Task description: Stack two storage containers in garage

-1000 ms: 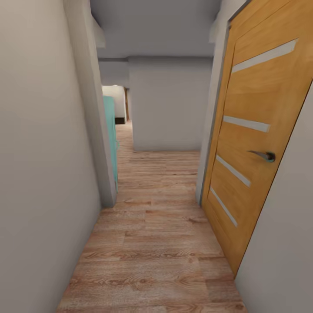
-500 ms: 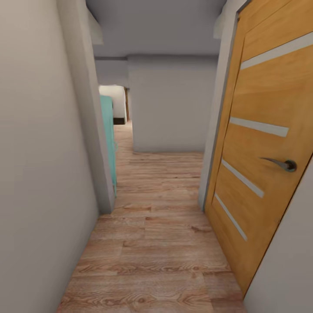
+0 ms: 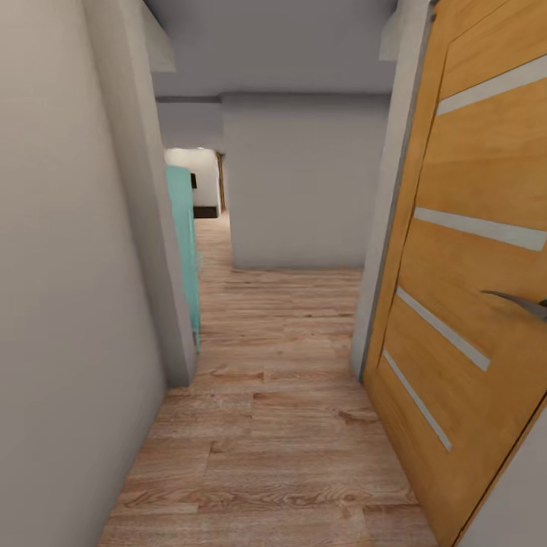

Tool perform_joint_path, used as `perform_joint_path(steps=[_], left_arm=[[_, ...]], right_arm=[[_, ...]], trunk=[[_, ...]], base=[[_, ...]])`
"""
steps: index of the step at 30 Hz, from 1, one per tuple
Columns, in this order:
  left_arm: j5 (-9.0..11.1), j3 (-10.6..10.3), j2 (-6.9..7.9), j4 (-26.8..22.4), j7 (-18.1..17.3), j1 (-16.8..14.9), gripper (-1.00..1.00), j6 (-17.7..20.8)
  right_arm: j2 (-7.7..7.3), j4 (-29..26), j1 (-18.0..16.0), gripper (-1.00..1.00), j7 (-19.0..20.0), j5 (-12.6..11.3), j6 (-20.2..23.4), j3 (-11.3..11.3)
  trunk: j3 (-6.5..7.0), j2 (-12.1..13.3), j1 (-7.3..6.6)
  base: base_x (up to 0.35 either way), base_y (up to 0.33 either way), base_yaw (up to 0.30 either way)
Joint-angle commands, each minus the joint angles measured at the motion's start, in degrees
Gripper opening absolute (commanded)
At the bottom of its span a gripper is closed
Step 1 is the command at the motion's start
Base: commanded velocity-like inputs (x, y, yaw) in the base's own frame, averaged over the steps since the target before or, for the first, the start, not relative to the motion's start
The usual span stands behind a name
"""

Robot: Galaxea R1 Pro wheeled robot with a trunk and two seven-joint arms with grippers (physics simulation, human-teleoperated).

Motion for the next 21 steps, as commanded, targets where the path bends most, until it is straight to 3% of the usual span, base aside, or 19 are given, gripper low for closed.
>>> perform_joint_path(steps=[1,21], left_arm=[[0.3,0.1,-0.01,0.0,0.0,0.0,1.00,-0.1],[0.4,0.1,-0.01,0.0,0.0,0.0,1.00,-0.1]], right_arm=[[0.01,0.2,-0.1,1.00,0.1,-0.2,-0.3,0.3],[-0.31,0.2,-0.1,1.00,0.1,0.1,-0.4,0.4]], trunk=[[-0.06,0.0,0.03],[-0.06,0.0,0.03]], base=[[0.323,0.000,0.000],[0.323,0.000,0.000]])
